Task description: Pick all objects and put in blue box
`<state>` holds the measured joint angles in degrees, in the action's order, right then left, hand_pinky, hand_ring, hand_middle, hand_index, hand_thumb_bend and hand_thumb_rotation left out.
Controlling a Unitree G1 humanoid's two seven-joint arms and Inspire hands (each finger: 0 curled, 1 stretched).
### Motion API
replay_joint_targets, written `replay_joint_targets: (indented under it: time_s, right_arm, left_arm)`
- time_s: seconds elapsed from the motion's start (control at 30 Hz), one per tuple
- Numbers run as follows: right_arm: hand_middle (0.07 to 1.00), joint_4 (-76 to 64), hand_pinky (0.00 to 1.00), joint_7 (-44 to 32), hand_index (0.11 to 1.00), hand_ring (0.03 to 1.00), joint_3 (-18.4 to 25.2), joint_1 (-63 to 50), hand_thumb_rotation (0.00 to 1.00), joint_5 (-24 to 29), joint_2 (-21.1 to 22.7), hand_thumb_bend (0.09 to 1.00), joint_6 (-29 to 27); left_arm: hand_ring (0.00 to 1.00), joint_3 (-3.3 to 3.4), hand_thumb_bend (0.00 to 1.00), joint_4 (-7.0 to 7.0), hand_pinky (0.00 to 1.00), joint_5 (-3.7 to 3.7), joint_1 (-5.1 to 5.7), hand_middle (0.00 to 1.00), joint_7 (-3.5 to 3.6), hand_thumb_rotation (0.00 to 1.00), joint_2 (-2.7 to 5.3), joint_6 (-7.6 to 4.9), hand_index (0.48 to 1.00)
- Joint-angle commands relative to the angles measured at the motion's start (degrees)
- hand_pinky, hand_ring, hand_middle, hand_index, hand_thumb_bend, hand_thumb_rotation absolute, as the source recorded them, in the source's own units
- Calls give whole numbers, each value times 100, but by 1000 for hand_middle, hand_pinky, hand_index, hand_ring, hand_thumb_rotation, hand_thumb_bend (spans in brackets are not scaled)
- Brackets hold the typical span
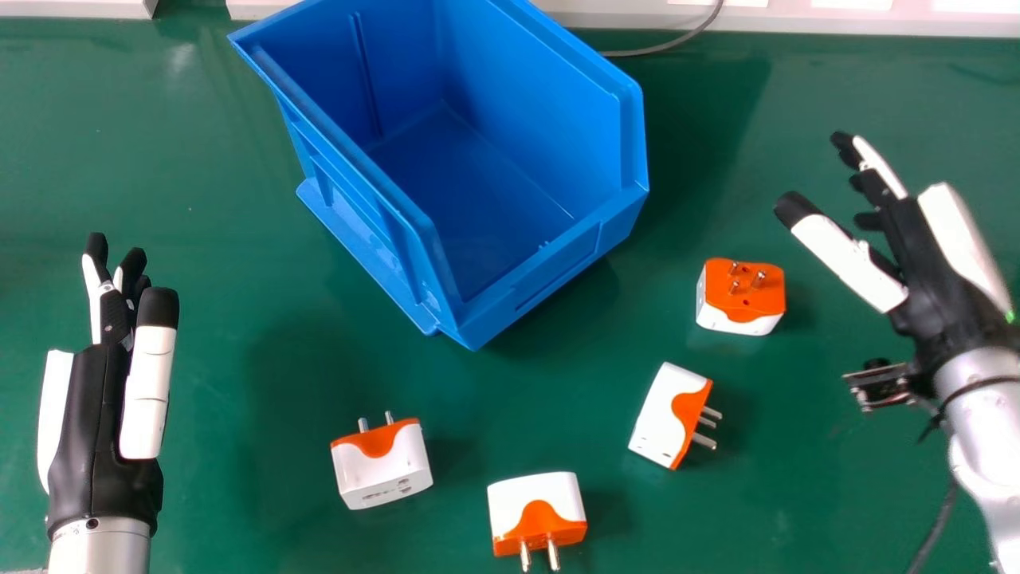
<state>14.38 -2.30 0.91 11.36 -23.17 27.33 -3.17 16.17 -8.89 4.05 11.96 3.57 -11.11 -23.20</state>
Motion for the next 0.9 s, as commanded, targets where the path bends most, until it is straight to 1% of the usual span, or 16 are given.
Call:
replay_joint_targets:
  time_s: [0.0, 0.07, 0.2, 0.27, 0.33, 0.43, 0.53, 0.67, 0.77, 0.87]
  right_arm:
    - [977, -206, 898, -170, 955, 962, -63, 127, 613, -96, 200, 669, 137]
    - [979, -284, 895, -322, 953, 964, -127, 187, 582, -177, 321, 673, 240]
    - [983, -488, 885, -611, 951, 962, -252, 263, 558, -393, 549, 681, 415]
    - [982, -506, 879, -745, 949, 959, -340, 322, 545, -521, 697, 681, 401]
    - [980, -411, 876, -856, 944, 956, -460, 405, 533, -666, 893, 689, 268]
    - [970, -193, 872, -924, 932, 948, -668, 538, 522, -914, 1192, 719, 1]
    - [961, -10, 871, -935, 926, 941, -851, 648, 532, -1147, 1402, 739, -243]
    - [957, 109, 873, -982, 922, 938, -1063, 760, 541, -1415, 1550, 752, -379]
    - [954, 297, 874, -996, 921, 937, -1216, 900, 549, -1603, 1599, 760, -481]
    - [950, 518, 871, -970, 921, 932, -1388, 1063, 561, -1797, 1609, 772, -572]
  left_arm:
    - [1000, 27, 869, 0, 1000, -31, -21, 1000, -35, 1000, -20, -125, 1000]
    - [1000, 20, 869, 14, 1000, -32, -15, 1000, -33, 1000, -19, -110, 1000]
    - [1000, 17, 873, 3, 1000, -21, -21, 1000, -17, 1000, -29, -106, 1000]
    - [1000, 11, 882, 61, 1000, -25, -1, 1000, -22, 1000, -23, -91, 1000]
    - [1000, 9, 888, 82, 1000, -32, 10, 1000, -25, 1000, -22, -101, 1000]
    - [1000, 17, 895, 64, 1000, -18, -1, 1000, -16, 1000, -35, -98, 1000]
    - [1000, 33, 895, 29, 1000, 13, -14, 1000, 9, 1000, -53, -100, 1000]
    - [1000, 48, 876, -12, 1000, 17, -24, 1000, 23, 1000, -81, -109, 1000]
    - [1000, 60, 862, -39, 1000, 36, -29, 1000, 42, 1000, -98, -126, 1000]
    - [1000, 52, 854, 45, 1000, 21, 21, 1000, 38, 1000, -99, -109, 1000]
